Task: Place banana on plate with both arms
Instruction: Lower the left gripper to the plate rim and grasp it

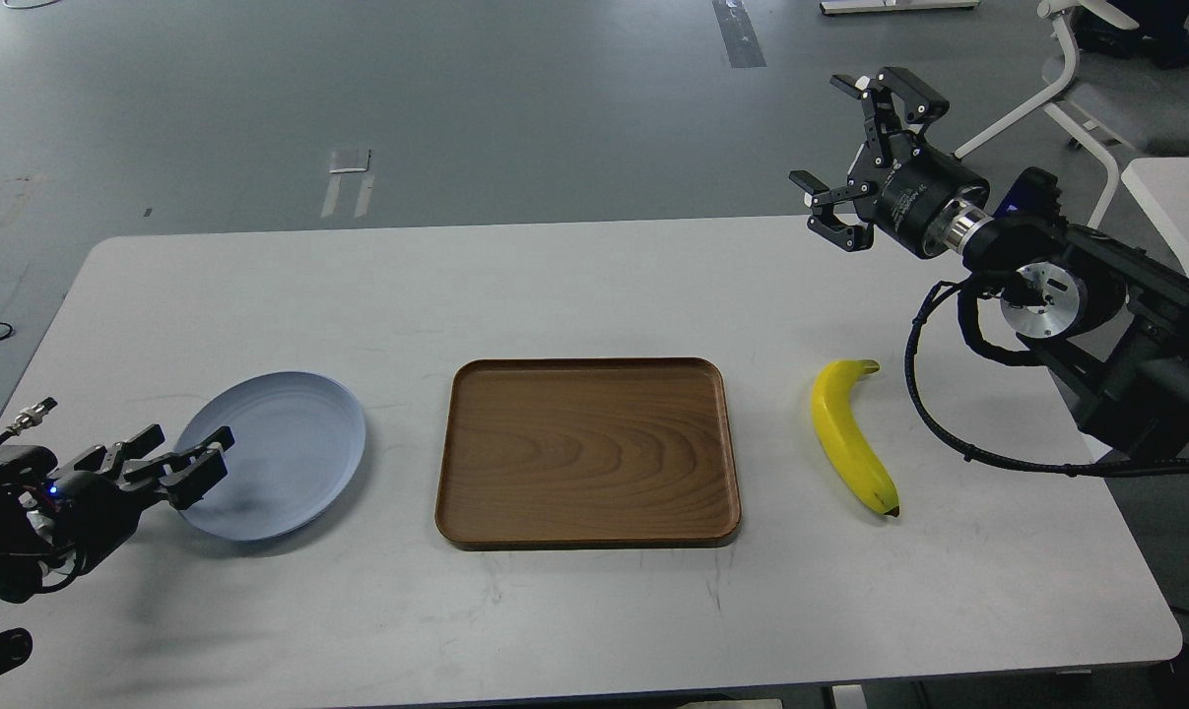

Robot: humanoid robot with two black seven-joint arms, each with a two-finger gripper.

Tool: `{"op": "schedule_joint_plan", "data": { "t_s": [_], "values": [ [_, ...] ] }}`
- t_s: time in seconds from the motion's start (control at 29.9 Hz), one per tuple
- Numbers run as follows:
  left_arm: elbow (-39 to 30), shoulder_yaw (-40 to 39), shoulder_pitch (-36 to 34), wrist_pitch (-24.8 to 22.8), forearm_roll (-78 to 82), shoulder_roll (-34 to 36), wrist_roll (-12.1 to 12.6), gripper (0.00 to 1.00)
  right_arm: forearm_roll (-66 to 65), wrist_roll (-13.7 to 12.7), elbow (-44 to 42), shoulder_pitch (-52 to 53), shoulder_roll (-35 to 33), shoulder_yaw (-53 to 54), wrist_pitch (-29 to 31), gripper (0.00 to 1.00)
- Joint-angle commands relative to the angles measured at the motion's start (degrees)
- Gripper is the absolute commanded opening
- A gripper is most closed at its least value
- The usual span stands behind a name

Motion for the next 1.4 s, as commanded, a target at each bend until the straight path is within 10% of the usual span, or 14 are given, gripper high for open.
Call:
{"op": "schedule_joint_plan", "data": {
  "t_s": [0.0, 0.37, 0.47, 0.6, 1.37],
  "values": [
    [1.99, 0.06, 1.19, -0.01, -0.16, -0.94, -0.03, 0.89, -0.04, 0.09, -0.08, -0.01, 0.35, -0.05, -0.55, 1.00],
    [3.75, 0.06, 2.16, -0.01, -1.74, -2.35, -0.03, 0.81, -0.22, 0.09, -0.08, -0.10, 0.44, -0.22, -0.73, 1.00],
    [3.75, 0.06, 2.16, -0.01, -1.74, -2.35, -0.11, 0.62, -0.22, 0.09, -0.08, -0.10, 0.53, -0.22, -0.73, 1.00],
    [3.75, 0.06, 2.16, -0.01, -2.44, -2.61, -0.47, 0.00, -0.30, 0.09, -0.08, -0.62, 0.44, -0.22, -0.82, 1.00],
    [-2.46, -0.20, -6.17, -1.02, -2.72, -1.12, -6.23, 0.00, -0.30, 0.53, 0.18, -1.59, -2.28, 1.09, -0.73, 1.00]
  ]
}}
